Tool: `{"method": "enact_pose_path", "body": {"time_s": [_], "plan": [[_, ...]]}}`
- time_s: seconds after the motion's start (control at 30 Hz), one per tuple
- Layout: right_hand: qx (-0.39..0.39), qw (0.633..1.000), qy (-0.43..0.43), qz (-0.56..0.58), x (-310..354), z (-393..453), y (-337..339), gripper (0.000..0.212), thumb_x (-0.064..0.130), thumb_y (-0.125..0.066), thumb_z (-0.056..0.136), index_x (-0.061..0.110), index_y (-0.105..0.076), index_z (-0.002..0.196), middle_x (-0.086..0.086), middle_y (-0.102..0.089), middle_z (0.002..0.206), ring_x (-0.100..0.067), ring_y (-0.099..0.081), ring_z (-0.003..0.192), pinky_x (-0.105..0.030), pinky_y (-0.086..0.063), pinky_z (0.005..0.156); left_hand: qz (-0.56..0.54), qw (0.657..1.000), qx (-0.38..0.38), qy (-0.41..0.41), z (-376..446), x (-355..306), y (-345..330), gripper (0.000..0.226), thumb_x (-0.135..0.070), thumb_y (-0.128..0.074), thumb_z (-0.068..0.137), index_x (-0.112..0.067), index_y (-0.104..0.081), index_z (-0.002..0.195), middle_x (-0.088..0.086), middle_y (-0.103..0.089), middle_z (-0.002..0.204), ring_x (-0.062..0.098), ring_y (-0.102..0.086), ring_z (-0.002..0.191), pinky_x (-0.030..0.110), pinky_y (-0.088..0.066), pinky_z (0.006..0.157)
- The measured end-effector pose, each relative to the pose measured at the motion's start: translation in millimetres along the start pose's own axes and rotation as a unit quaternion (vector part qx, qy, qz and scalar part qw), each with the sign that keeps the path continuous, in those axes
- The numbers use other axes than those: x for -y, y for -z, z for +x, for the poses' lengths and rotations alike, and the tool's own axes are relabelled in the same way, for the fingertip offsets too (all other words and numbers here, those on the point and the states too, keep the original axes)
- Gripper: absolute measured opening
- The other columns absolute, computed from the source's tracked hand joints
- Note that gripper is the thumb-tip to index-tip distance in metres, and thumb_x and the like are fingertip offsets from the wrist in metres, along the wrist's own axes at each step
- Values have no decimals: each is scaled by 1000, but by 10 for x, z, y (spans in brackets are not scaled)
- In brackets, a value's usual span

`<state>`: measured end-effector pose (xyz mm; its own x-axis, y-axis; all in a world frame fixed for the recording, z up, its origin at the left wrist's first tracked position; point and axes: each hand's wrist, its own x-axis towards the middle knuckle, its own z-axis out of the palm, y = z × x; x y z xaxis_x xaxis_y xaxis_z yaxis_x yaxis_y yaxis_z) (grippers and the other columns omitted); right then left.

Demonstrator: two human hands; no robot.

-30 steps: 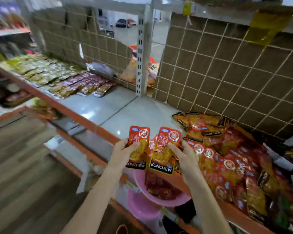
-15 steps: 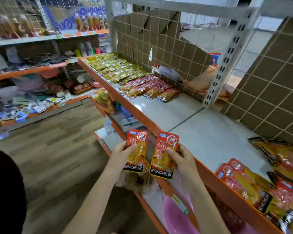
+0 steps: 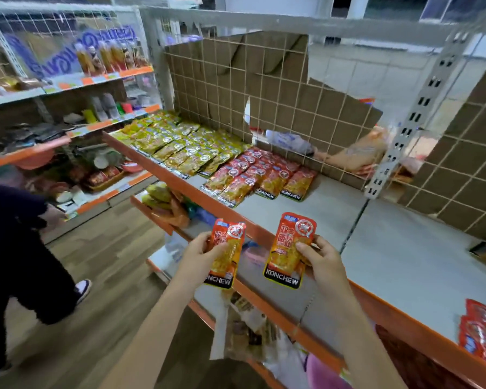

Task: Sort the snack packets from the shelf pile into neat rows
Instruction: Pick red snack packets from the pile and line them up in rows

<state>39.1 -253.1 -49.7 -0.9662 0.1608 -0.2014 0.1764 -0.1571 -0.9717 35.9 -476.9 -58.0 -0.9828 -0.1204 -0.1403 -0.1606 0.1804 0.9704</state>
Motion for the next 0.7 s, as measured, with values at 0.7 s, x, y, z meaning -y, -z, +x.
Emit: {"method": "enact_pose_path", "body": {"time_s": [0.7], "plan": [[-217,932,19,-290,161,2068,-242,23,12,-65,86,5,-65,109,-11,-69,104,-27,-62,96,-23,-35,66,312,923,105,-199,2174,-383,-1066,60,-14,-44,98,-2,-14,148,15,-41,137,30,-42,125,30,-34,99]]}}
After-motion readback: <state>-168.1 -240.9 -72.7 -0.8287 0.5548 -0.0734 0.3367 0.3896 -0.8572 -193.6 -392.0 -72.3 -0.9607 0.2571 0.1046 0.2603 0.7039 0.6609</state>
